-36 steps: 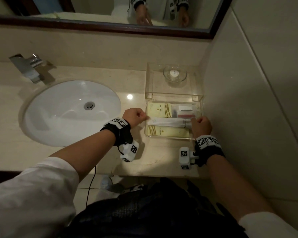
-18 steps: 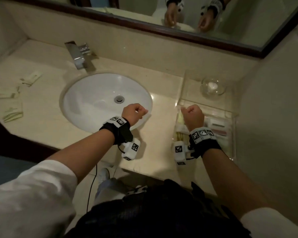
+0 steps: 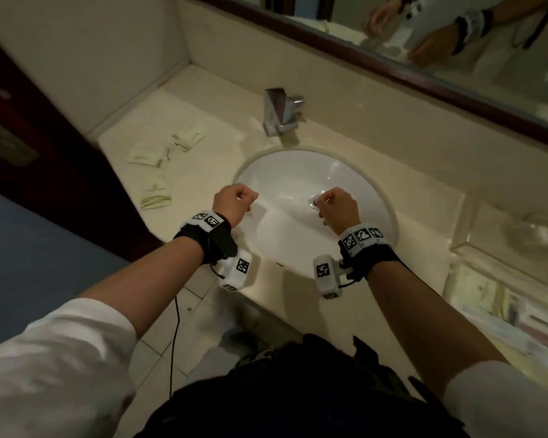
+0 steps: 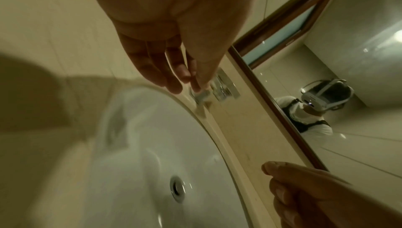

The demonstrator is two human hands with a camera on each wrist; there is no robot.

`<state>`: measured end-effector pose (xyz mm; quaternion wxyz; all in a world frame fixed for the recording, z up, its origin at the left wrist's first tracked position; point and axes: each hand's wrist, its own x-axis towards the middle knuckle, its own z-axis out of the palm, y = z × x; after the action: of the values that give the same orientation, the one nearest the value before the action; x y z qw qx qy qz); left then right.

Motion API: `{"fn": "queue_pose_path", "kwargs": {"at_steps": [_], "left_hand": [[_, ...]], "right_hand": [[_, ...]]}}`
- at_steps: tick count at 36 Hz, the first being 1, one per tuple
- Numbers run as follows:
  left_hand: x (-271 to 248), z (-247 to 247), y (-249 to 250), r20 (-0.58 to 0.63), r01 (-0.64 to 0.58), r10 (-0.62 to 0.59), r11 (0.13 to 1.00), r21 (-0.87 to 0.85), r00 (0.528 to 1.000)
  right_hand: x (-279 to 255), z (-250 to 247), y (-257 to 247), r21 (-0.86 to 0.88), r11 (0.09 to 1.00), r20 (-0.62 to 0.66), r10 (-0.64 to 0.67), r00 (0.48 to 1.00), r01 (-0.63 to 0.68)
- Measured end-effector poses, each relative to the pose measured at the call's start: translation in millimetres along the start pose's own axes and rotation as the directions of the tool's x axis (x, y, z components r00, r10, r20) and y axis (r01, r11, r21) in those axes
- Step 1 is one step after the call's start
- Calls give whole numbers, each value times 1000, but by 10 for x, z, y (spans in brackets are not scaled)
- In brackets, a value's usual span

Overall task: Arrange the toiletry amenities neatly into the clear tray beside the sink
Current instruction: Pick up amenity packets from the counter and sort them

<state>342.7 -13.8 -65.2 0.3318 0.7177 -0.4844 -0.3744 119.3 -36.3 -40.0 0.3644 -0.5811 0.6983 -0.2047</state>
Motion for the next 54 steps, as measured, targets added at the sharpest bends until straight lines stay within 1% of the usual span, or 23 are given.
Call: {"fn": "queue_pose_path", "kwargs": {"at_steps": [4,8,13,16,21,24,27,29,33,38,40,44,47,51,54], "left_hand": [[277,-546,-282,-79,71,-71,997,-1,994],[497,-1033,-586,-142,155,-152,988,11,978],[643,-1516,-929,-196,236,-207,962,137,958],[682,-1696,-1156,-233,294,-254,943,156,939],[702,-1818,-1403,-216,401,-371,908,118,903],[708,-1842,-1462,-179,419,-395,899,125,901],[701,-1817,-1486,-155,412,-392,903,126,907],[695,-1792,-1491,-143,400,-381,907,135,913],[681,-1792,-1489,-137,396,-375,897,195,917],[682,-1814,-1469,-130,391,-370,897,207,920],[690,-1824,-1469,-114,383,-366,897,222,924],[712,-1824,-1463,-112,370,-353,893,256,929],[733,-1822,-1437,-101,372,-358,887,273,928],[745,-1829,-1410,-66,368,-364,889,274,929],[757,-1826,-1418,-43,360,-363,888,288,931]], "right_hand": [[197,493,-474,-67,996,93,-45,995,51],[343,967,-935,-122,983,195,-112,974,137],[475,1497,-1366,-199,950,282,-180,942,241],[534,1799,-1542,-233,930,332,-199,922,284],[600,2153,-1710,-288,900,405,-194,893,326],[633,2302,-1790,-324,877,455,-185,871,355],[665,2404,-1856,-364,851,499,-166,851,380],[686,2452,-1881,-379,843,507,-156,848,381],[712,2543,-1942,-410,828,502,-145,853,382],[723,2634,-2024,-458,796,477,-157,865,397],[732,2662,-2052,-483,769,476,-171,863,419],[721,2700,-2096,-524,695,518,-199,832,493],[715,2741,-2113,-546,657,530,-210,822,519],[709,2781,-2132,-545,664,527,-205,825,513],[714,2796,-2142,-499,703,505,-239,829,507]]}}
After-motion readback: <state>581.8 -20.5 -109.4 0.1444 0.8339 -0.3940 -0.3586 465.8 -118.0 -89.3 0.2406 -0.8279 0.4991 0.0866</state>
